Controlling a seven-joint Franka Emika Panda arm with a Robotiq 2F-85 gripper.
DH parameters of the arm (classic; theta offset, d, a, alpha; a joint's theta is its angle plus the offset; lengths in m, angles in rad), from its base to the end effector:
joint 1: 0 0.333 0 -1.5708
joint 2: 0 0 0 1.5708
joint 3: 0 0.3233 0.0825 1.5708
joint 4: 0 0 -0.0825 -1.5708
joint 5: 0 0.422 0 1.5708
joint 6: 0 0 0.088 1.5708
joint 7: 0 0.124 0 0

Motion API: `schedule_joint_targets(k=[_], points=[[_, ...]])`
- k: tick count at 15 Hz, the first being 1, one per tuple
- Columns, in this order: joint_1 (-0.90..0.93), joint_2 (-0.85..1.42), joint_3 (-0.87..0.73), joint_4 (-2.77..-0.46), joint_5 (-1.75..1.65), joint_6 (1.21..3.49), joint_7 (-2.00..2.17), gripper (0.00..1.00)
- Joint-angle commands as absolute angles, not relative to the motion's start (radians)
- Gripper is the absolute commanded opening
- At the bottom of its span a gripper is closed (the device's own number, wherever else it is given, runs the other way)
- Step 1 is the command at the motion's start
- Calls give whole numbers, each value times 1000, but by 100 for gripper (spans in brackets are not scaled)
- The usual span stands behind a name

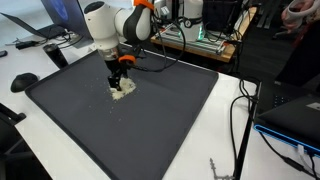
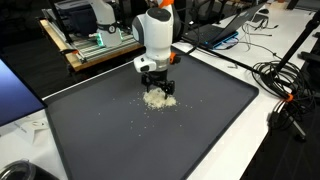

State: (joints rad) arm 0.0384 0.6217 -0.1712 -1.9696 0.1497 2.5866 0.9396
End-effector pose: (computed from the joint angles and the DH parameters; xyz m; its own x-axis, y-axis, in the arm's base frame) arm 0.6296 -0.0875 0.1124 0.3922 -0.9196 0.0216 -0.9199 -0.3922 0.0037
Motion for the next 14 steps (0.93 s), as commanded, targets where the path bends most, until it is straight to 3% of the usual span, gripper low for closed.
schedule_joint_targets(k=[1,2,3,5,14], points=[[61,656,-191,-1909,118,2532,955,100],[60,659,-190,-1903,116,2526,953,94],[61,663,-190,-1897,114,2519,952,72],[60,670,-188,-1885,111,2506,951,69],[58,667,-185,-1868,106,2493,947,5]])
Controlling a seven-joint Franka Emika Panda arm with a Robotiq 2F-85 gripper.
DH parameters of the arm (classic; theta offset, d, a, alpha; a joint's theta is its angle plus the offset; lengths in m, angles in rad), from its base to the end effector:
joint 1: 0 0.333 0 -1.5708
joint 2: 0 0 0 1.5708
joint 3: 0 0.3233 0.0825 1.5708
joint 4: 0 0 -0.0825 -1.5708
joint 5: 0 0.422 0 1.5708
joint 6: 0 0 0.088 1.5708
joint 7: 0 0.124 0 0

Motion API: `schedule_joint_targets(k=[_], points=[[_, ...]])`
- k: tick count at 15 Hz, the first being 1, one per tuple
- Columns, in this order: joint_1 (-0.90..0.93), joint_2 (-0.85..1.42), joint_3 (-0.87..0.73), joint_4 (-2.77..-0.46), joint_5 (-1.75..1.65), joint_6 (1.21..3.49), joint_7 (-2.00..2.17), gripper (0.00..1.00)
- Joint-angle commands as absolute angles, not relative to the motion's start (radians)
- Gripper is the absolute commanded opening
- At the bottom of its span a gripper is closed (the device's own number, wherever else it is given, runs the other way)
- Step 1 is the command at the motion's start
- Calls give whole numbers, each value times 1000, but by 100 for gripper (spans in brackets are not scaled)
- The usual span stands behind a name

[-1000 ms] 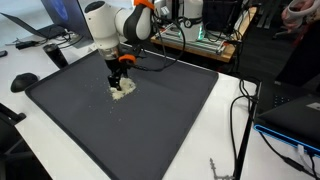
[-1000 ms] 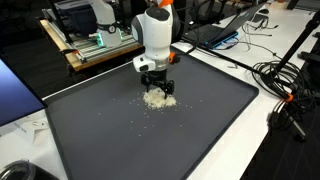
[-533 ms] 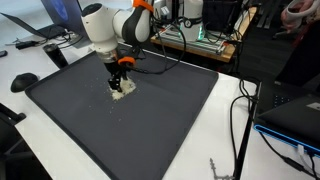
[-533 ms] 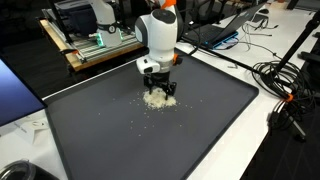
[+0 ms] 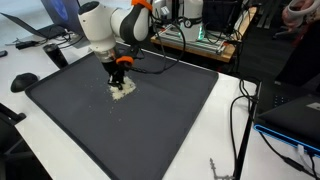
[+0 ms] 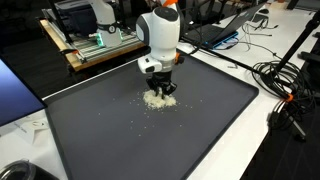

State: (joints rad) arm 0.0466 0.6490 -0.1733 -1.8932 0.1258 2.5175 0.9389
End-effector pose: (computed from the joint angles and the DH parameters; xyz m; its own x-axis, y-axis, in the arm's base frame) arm 0.6490 -0.0823 0.1186 0.4229 -0.9060 0.0199 -0.9060 -0.4223 0.0274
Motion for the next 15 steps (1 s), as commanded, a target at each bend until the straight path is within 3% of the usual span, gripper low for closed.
schedule_joint_targets(k=[1,15], points=[[58,666,-185,-1869,104,2492,947,1],[58,657,-182,-1869,92,2489,936,1]])
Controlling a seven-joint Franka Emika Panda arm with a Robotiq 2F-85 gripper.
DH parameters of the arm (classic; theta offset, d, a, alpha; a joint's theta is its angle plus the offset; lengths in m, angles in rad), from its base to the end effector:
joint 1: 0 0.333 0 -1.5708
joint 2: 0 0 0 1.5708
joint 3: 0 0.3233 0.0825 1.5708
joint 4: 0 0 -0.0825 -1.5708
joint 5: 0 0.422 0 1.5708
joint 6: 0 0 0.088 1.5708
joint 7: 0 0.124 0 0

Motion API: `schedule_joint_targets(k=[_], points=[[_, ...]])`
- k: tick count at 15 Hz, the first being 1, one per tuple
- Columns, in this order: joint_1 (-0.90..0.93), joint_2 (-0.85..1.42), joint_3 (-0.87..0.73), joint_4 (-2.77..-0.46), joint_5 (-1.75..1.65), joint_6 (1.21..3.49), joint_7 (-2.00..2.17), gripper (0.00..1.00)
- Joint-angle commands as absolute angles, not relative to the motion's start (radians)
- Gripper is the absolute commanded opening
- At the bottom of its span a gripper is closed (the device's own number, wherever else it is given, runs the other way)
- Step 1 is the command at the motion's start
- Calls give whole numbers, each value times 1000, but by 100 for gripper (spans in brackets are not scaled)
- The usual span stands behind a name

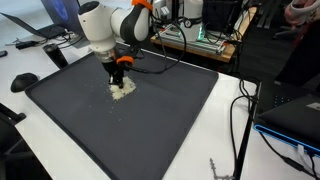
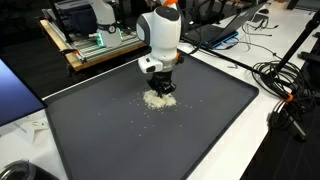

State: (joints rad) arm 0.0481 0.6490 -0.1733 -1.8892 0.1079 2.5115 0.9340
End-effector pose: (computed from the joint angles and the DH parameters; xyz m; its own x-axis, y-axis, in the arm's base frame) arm 0.6501 -0.0812 0.1196 0.4421 -0.8966 0.0262 -0.8967 -0.4411 0.0355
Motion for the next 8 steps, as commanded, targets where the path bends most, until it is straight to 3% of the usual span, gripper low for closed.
schedule_joint_targets(k=[1,7,8], points=[[58,657,-182,-1869,92,2490,935,1],[68,655,-193,-1870,71,2483,945,1],[60,649,-184,-1874,78,2485,934,16]])
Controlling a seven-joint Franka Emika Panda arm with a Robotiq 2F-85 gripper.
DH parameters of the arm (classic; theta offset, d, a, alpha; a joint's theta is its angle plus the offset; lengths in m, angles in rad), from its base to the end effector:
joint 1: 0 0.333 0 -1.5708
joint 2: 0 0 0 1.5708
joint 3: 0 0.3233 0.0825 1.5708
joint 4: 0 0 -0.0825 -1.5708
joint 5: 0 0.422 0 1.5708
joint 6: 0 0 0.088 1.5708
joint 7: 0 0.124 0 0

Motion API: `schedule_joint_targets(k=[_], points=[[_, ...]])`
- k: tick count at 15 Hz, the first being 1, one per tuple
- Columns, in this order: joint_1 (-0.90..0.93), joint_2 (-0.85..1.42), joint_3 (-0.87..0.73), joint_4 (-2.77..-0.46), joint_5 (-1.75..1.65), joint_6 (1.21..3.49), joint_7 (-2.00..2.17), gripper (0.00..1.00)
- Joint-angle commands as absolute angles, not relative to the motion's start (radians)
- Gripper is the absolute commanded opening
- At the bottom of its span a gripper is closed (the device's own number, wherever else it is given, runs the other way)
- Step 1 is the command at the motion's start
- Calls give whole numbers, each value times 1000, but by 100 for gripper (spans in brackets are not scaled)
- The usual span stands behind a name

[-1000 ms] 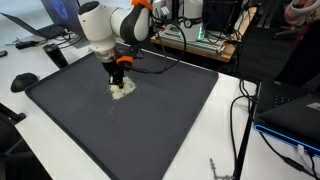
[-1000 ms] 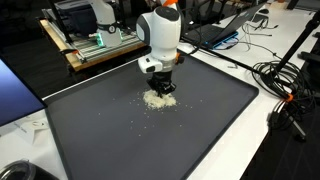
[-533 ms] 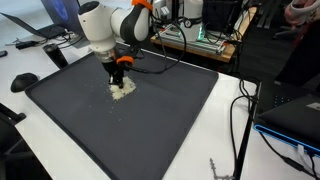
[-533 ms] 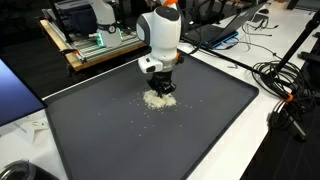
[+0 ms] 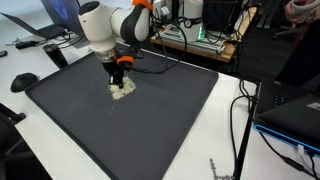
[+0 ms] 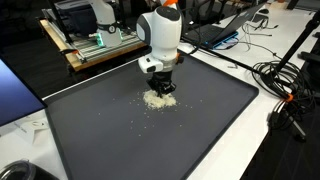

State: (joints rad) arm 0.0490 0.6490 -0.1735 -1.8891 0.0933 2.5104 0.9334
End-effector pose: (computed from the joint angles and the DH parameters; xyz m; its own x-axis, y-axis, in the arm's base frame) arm 0.6500 -0.0808 0.1196 0.4540 -0.8904 0.0322 -0.8907 -0.4526 0.0418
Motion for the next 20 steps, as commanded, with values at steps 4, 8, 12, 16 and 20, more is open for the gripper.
schedule_joint_targets(k=[4,8,12,16,20], points=[[62,622,-189,-1890,66,2480,929,51],[72,576,-200,-1903,36,2461,929,79],[107,520,-213,-1893,-50,2374,949,100],[161,480,-214,-1855,-171,2265,991,100],[204,474,-194,-1795,-285,2166,1018,100]])
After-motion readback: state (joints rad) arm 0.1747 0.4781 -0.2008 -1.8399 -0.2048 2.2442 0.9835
